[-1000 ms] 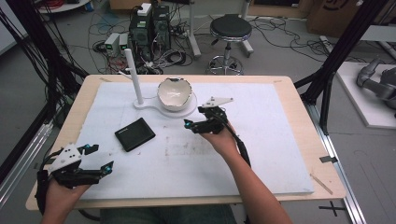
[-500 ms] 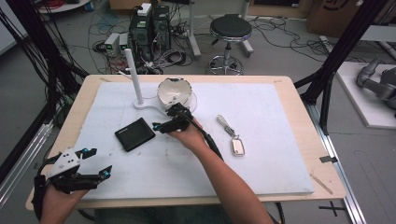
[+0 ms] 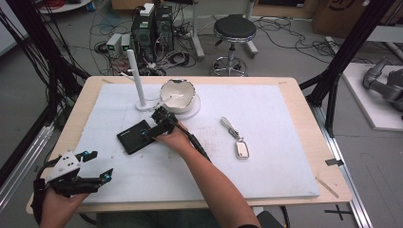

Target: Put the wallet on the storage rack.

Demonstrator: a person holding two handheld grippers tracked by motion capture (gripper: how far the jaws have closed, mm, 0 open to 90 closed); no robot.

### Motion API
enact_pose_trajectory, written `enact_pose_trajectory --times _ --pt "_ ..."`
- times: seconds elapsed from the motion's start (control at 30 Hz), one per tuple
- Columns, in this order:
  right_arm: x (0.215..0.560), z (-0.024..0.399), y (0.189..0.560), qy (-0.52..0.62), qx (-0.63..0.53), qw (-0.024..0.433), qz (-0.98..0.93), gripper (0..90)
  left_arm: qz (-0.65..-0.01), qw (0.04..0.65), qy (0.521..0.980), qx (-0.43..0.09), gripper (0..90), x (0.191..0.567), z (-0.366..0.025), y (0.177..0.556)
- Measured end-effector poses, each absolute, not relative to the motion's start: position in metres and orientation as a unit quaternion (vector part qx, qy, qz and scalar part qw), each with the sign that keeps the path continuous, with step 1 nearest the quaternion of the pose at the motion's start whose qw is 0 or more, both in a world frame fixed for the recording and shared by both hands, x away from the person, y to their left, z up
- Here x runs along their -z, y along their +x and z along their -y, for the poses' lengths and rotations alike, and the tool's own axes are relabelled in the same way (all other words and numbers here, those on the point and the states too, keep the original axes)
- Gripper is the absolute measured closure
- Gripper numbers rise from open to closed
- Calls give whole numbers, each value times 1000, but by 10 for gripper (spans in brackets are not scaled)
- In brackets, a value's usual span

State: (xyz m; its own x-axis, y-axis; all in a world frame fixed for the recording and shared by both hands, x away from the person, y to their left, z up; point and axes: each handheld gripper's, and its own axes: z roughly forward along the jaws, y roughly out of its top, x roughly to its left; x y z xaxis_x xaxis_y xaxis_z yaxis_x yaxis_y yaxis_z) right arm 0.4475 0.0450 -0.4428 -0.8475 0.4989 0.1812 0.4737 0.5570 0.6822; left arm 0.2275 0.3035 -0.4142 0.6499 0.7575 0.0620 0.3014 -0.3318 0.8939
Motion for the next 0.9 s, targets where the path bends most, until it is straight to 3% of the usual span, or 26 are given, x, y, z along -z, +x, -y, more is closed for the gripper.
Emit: enact_pose_trajectory --times 0.13,0.17,0.2,0.23,0.43,0.53,0.67,0.9 --pt "446 -43 449 280 -381 6 -881 320 -340 467 779 -243 175 414 -303 228" --pt "445 -41 449 279 -381 -6 -881 433 -341 468 778 -243 175 414 -303 228" --pt "445 -41 449 279 -381 -6 -881 433 -341 468 778 -243 175 414 -303 228" --pt "445 -40 449 277 -385 -20 -880 523 -340 468 779 -244 175 414 -303 227" --pt "449 -35 451 291 -399 -54 -868 671 -339 466 779 -246 175 413 -302 227" --pt "446 -34 450 284 -398 -47 -871 755 -339 465 780 -246 175 413 -302 227" --pt "440 -35 447 269 -393 -26 -879 826 -339 465 780 -246 175 414 -303 227" --pt "417 -27 441 244 -415 7 -876 846 -340 464 780 -246 175 415 -303 229"
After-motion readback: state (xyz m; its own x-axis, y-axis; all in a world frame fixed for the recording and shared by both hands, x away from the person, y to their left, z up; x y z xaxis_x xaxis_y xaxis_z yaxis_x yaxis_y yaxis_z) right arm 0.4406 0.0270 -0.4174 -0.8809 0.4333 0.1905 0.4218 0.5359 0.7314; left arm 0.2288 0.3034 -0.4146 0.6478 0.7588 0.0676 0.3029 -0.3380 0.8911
